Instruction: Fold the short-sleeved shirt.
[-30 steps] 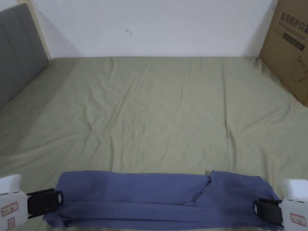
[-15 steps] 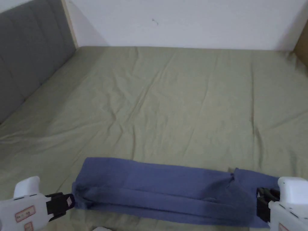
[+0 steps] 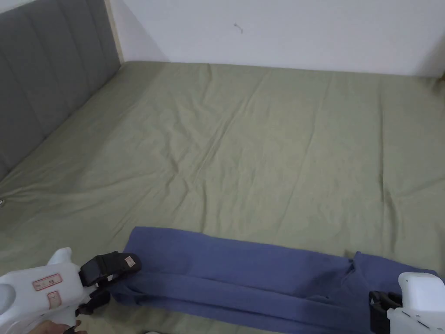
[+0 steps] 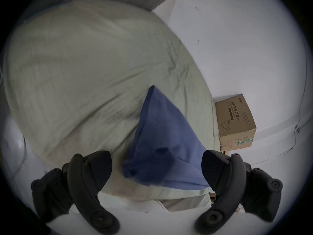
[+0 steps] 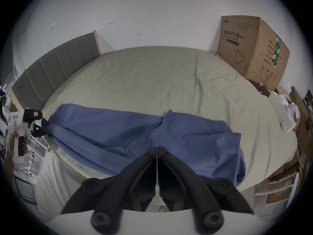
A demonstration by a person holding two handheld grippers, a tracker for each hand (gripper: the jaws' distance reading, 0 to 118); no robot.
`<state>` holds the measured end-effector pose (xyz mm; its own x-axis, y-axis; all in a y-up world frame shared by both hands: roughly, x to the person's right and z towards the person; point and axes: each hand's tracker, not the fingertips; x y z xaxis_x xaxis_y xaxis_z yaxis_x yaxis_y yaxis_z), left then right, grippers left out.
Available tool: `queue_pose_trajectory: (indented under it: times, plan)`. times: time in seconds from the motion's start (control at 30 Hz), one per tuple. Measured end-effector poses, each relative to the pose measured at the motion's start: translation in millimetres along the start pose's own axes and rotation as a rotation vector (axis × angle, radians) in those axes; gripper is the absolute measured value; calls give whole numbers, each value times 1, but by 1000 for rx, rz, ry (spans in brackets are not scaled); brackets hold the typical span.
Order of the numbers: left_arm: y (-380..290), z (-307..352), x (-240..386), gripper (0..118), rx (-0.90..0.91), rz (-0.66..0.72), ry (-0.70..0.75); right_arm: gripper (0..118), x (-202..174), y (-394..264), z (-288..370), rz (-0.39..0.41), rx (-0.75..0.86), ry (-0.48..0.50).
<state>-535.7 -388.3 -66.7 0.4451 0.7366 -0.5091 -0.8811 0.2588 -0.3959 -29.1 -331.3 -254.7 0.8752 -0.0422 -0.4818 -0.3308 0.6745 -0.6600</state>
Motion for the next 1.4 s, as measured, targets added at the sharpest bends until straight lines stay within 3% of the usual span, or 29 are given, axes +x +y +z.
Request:
queue_pose_trajectory:
  times: [0.17,0.23,0.27,0.3,0.33,0.43,0.57,0.73,0.87,1.13,1.37,1.4]
  plan:
    - [6,-8,-1,113,4,51,-67,2,-1,-1,-5,8,-35,1]
    - [11,-14,-3,100,2,61,-61,2,-1,-2,-6,8,-41,1]
    - [12,-18,-4,77,13,57,-27,2,0,-2,-7,10,-48,1]
    - [12,-25,-7,15,-1,66,32,2,0,-2,-8,9,-54,-1]
    - [10,-32,-11,7,-29,94,18,2,0,-3,-9,7,-55,-3]
    - [15,-23,-14,7,-28,114,-44,2,6,-4,-8,-6,-61,-5]
    - [20,-10,14,7,-38,9,10,2,16,-4,-5,-24,-72,-21]
    - [23,5,84,7,-7,-186,10,2,29,-4,2,-77,-50,-16]
    - [6,8,171,7,-2,-432,7,2,42,-6,3,-110,-43,-26]
    - [-77,-65,277,7,-153,-865,-66,2,76,-18,8,-228,-33,-45]
    - [-165,-153,285,9,-365,-952,-60,2,106,-35,15,-313,-44,-74]
    - [-171,-162,282,21,-385,-946,-61,2,110,-37,16,-319,-46,-78]
